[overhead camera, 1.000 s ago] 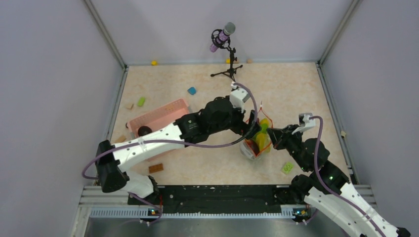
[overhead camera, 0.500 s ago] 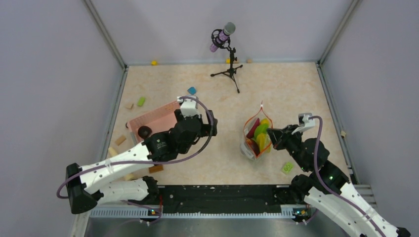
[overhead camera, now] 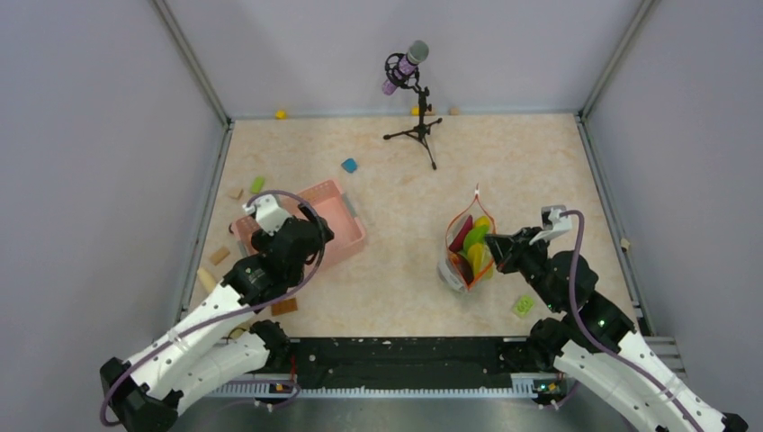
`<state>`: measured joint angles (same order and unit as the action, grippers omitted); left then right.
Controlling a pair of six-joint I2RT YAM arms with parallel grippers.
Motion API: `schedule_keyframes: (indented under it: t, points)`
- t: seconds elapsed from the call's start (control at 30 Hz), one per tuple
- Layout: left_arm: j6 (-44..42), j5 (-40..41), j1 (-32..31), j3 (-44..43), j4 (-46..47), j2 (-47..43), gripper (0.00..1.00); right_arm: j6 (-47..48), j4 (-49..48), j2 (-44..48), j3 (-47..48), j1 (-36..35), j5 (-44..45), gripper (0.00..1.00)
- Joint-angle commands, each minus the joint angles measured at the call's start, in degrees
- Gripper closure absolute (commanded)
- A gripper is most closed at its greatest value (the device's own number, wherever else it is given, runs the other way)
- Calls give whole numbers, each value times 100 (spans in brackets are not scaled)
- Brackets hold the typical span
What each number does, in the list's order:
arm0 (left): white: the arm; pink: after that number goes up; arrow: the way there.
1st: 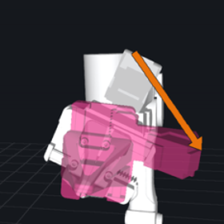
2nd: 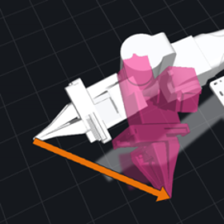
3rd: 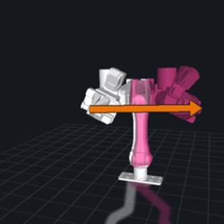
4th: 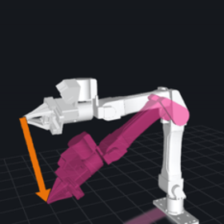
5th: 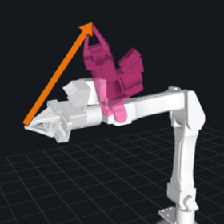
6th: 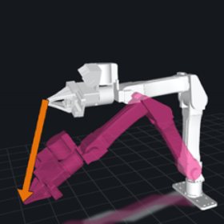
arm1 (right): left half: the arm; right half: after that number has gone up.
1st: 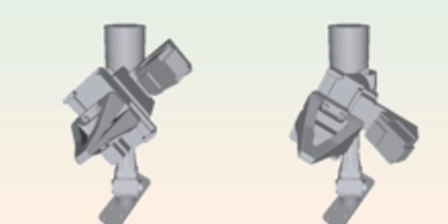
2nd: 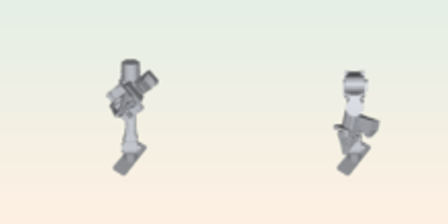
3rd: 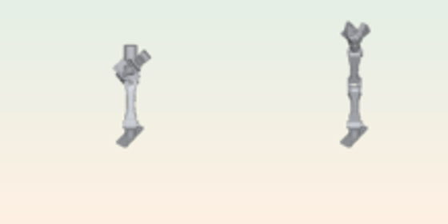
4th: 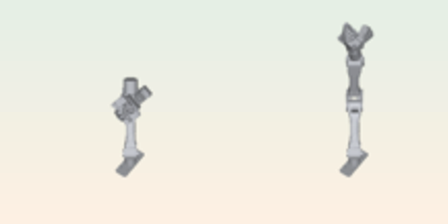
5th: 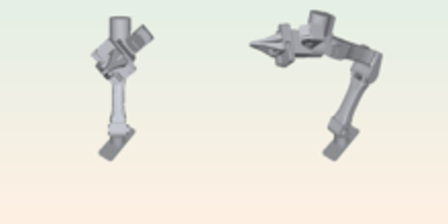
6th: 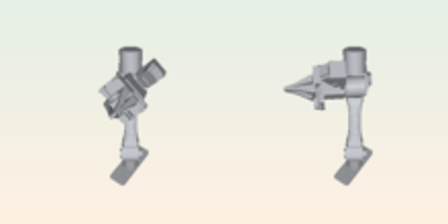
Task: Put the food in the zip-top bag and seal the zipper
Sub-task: Pick up the fake fruit from the bin.
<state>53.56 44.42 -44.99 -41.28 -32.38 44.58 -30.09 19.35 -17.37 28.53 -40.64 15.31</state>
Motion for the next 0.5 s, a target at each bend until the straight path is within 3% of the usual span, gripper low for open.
schedule_keyframes:
  t: [0.0, 0.47]
  points:
    - [66, -903, 1004, 266, 8, -33, 3, 3, -159, -99, 24, -4, -62, 100]
    - [691, -354, 2216, 499, 2, 826, 3, 5, -193, -114, -39, -3, 68, 100]
